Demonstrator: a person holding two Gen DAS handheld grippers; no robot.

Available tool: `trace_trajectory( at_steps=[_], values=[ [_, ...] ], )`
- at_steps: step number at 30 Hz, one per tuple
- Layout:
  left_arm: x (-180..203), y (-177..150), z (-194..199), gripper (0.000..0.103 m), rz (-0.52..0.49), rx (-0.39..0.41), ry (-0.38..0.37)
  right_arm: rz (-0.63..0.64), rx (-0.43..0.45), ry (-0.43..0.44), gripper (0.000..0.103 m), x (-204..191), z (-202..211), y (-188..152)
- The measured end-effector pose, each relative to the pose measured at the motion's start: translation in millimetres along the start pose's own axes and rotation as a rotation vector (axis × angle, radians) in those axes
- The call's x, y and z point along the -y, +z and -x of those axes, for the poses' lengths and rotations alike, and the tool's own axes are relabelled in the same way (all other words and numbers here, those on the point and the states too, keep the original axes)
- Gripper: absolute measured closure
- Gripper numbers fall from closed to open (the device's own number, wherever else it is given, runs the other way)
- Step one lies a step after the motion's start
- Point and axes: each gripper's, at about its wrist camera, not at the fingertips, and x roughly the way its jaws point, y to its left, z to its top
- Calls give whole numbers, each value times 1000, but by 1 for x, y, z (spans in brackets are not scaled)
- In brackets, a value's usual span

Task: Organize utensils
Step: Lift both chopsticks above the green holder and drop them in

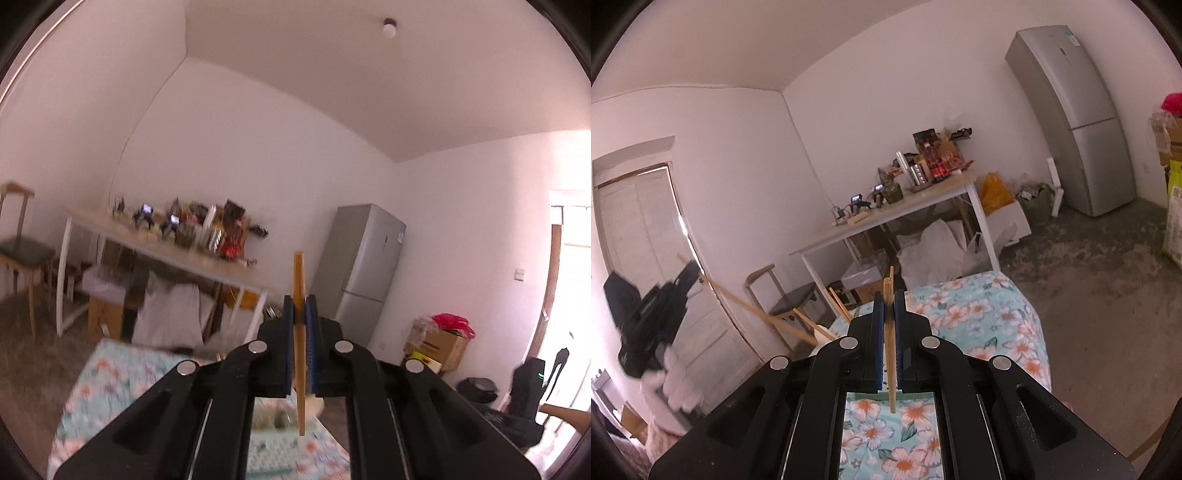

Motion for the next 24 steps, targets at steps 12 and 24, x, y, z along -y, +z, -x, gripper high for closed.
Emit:
trace_trajectory(
  at_steps=[12, 24],
  values=[
    [-8, -28, -92, 98, -86, -133, 95, 7, -6, 26, 100, 8, -4, -2],
    [-21, -78, -139, 95, 8, -351, 45, 2, -32, 20, 100, 9, -13, -1]
  ],
)
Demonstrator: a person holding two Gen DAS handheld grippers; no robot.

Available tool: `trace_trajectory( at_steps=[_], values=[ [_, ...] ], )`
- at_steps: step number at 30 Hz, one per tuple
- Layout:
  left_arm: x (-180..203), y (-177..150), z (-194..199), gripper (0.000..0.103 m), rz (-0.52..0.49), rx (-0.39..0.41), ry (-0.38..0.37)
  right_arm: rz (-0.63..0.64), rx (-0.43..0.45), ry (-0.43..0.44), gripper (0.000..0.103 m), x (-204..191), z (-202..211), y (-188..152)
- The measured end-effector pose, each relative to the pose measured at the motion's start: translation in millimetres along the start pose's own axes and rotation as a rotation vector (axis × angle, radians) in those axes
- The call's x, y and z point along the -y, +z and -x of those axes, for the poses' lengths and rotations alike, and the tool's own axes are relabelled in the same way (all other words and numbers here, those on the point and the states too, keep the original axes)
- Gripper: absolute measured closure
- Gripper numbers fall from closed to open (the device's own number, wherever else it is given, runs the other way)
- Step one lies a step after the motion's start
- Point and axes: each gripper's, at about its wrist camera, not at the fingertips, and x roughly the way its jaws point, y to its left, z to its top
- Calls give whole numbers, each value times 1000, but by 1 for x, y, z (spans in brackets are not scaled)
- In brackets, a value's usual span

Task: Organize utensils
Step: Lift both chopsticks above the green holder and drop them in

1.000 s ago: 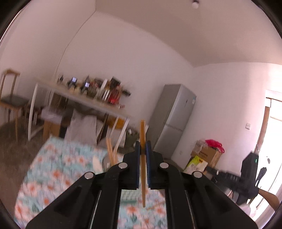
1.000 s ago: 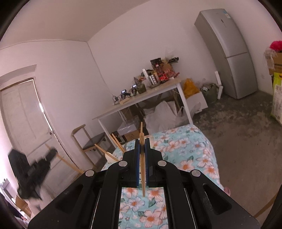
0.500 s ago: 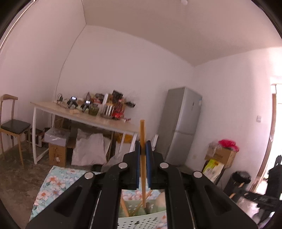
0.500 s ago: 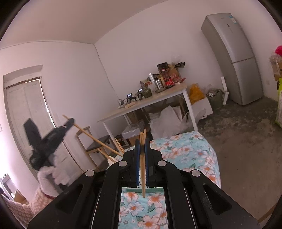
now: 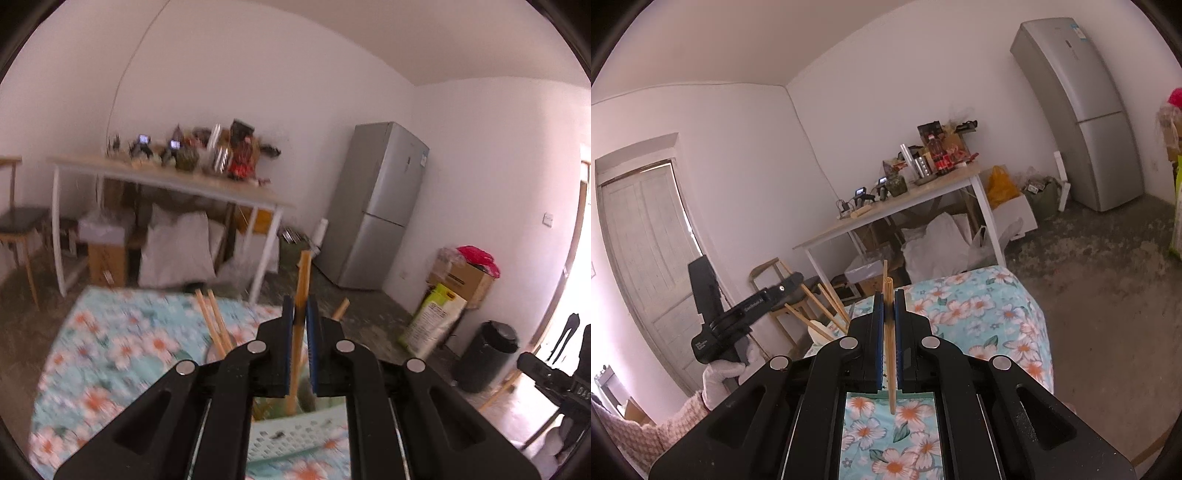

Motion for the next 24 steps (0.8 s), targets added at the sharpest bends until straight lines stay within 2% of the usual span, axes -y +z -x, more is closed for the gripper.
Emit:
trace_trajectory(
  at_steps=[1, 4, 12, 17, 24],
  values=[
    [0, -1, -1, 92, 8, -6, -12, 0, -1, -1, 100, -1, 0, 0],
    [0, -2, 2, 77, 11, 9, -24, 4, -1, -1, 100, -2, 0, 0],
    [-3, 0, 49, 48, 17, 93, -30, 39, 30, 12, 100, -11, 6, 8],
    [-14, -17, 77, 40, 13, 80, 26, 90, 81, 40, 100, -29, 12, 29],
    [-26, -71, 102, 34, -5, -20, 113, 169, 160, 107, 100, -59, 11, 62]
  ],
)
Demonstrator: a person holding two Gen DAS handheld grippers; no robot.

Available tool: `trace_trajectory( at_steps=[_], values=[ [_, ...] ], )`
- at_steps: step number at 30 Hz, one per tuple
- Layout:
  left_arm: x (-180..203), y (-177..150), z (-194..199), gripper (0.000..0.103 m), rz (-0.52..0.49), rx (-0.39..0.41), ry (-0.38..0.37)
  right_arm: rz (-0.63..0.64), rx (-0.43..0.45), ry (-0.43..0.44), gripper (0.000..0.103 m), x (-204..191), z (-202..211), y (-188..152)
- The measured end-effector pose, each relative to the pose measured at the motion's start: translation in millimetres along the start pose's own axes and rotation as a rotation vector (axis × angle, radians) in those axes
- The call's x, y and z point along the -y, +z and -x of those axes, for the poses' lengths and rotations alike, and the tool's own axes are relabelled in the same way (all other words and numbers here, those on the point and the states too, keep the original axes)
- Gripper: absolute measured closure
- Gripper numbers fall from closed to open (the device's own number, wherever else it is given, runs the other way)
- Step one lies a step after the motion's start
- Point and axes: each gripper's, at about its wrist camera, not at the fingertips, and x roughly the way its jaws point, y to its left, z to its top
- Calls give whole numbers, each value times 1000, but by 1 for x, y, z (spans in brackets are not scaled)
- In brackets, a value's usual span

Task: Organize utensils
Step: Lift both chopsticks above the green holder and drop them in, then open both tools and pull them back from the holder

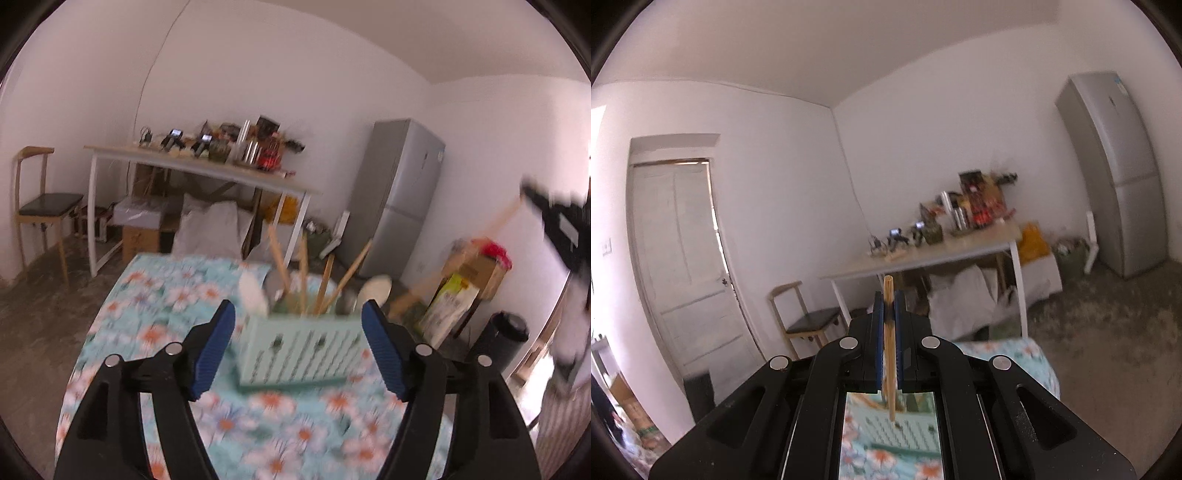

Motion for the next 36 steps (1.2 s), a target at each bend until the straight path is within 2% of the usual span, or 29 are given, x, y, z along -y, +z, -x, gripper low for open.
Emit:
trace_trajectory(
  at_steps=[5, 11, 19, 28, 31, 33, 36],
  values=[
    [-2, -39, 4, 33, -24, -75, 40, 47, -6, 20, 100, -12, -25, 10],
    [1, -67, 2, 33, -29, -123, 54, 101, -75, 2, 100, -20, -68, -2],
    [-6, -69, -1, 32, -40, -122, 63, 197, -209, -42, 100, -29, -120, -26],
    [-14, -70, -4, 30, -25, -125, 80, 252, -380, -63, 99, -32, -155, -71],
    [-16, -69, -4, 28, -21, -120, 87, 241, -388, -68, 93, -33, -156, -75],
    [-17, -68, -4, 27, -20, -115, 95, 228, -377, -66, 82, -32, -150, -74],
    [-18, -67, -4, 26, -12, -113, 103, 222, -361, -68, 79, -30, -145, -69]
  ],
)
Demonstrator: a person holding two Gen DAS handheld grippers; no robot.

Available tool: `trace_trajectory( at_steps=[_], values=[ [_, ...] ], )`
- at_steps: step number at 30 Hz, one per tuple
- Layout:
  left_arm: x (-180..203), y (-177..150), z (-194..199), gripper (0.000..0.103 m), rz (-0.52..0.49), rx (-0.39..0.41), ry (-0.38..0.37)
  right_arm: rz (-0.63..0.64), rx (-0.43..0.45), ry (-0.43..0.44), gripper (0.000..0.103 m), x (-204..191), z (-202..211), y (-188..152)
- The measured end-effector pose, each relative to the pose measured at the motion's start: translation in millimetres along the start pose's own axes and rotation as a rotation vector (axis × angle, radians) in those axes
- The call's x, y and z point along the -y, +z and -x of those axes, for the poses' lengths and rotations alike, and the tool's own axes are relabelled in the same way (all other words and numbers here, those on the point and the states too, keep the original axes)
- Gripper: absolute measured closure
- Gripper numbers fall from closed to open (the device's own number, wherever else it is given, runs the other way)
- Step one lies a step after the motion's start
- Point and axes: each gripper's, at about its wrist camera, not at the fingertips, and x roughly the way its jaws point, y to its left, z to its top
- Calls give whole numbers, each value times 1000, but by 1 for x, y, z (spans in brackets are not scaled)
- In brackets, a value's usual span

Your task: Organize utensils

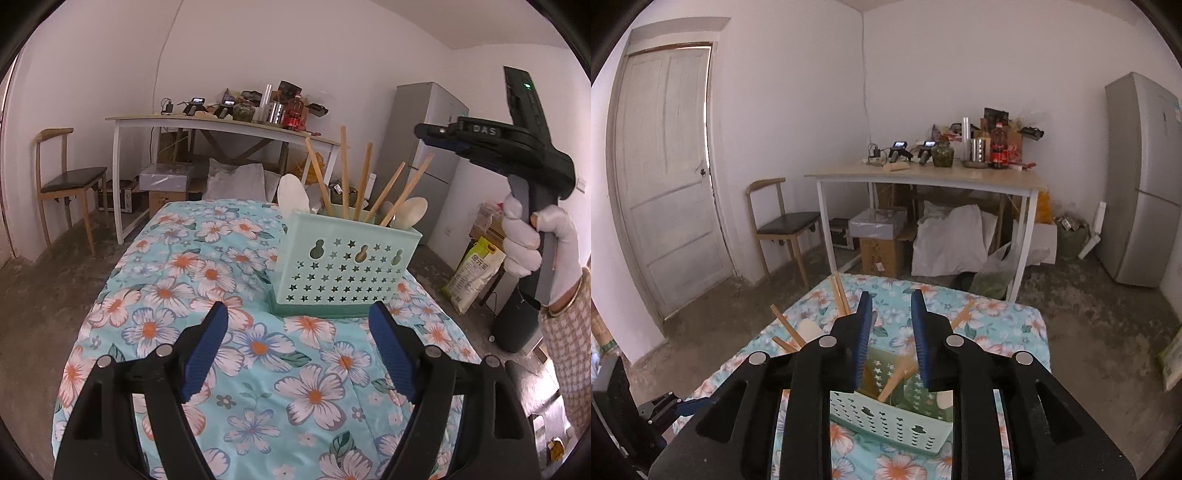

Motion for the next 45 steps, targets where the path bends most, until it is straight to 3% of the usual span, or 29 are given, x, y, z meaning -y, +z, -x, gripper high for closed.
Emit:
trace_trajectory(
  at_steps=[7, 14, 16, 18, 21, 29, 34, 45],
  values=[
    [3, 5, 3, 24, 4, 13, 17, -43, 37, 9, 68, 13, 27, -3],
    [4, 13, 7, 12, 32, 28, 82, -113, 49, -1, 40, 19, 63, -33],
    [6, 15, 8, 9, 33, 29, 104, -119, 39, -29, 33, 18, 70, -48],
    [7, 17, 10, 6, 27, 32, 125, -113, 32, -77, 19, 14, 77, -65],
    [10, 21, 11, 6, 18, 31, 158, -115, 11, -109, 8, 6, 82, -85],
    [17, 25, 9, 6, 27, -9, 198, -135, -90, -185, 8, -10, 75, -127],
    [24, 25, 7, 6, -6, -22, 258, -163, -88, -230, 8, -11, 78, -136],
    [25, 28, 3, 6, 19, -46, 340, -205, -108, -295, 8, -5, 79, -143]
  ],
)
